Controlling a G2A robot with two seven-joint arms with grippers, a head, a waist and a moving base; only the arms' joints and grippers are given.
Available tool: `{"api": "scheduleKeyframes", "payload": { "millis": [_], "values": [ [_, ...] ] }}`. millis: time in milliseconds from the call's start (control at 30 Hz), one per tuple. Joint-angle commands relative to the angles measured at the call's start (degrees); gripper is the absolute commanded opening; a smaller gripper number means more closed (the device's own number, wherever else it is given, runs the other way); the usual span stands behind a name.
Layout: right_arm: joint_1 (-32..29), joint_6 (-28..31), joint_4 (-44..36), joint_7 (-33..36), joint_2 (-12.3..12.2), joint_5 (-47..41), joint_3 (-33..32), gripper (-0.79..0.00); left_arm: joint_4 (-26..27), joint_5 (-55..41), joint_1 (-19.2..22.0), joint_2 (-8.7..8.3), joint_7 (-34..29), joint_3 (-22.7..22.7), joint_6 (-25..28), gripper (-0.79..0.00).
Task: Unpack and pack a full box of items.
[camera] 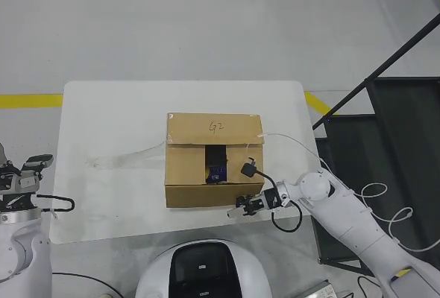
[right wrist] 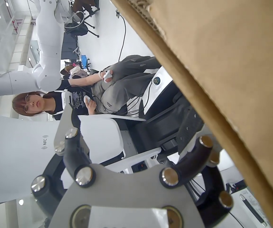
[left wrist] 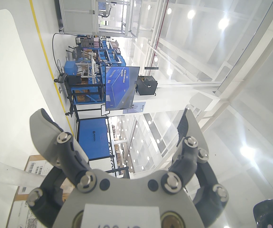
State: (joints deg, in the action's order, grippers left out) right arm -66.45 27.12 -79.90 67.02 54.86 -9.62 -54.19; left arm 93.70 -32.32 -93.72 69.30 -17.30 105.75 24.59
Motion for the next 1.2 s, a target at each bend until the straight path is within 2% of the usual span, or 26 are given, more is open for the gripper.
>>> {"api": "scheduleKeyframes", "payload": {
  "millis": [0,133,267,433,533,700,900,1167],
  "values": [
    [0.0,0.2,0.1,-0.5,0.0,0.4,0.1,0.000,0.0,0.0,0.0,0.00,0.0,0.0,0.0,0.000],
    [-0.6,0.9,-1.1,2.0,-0.3,-3.4,-0.8,0.000,0.0,0.0,0.0,0.00,0.0,0.0,0.0,0.000],
    [-1.3,-0.7,-2.5,10.4,-1.2,-14.0,-3.6,0.000,0.0,0.0,0.0,0.00,0.0,0.0,0.0,0.000],
    [-0.5,-7.5,-1.9,17.5,-2.4,-26.3,-8.9,0.000,0.0,0.0,0.0,0.00,0.0,0.0,0.0,0.000],
    [1.6,-11.1,1.4,16.8,-2.5,-29.7,-10.9,0.000,0.0,0.0,0.0,0.00,0.0,0.0,0.0,0.000],
    [6.2,-15.0,6.7,14.7,-1.5,-32.1,-9.6,0.000,0.0,0.0,0.0,0.00,0.0,0.0,0.0,0.000],
    [12.4,-16.3,15.4,11.0,0.5,-31.2,-5.4,0.000,0.0,0.0,0.0,0.00,0.0,0.0,0.0,0.000],
    [17.1,-15.0,24.7,9.2,2.6,-31.8,-2.7,0.000,0.0,0.0,0.0,0.00,0.0,0.0,0.0,0.000]
  ]
}}
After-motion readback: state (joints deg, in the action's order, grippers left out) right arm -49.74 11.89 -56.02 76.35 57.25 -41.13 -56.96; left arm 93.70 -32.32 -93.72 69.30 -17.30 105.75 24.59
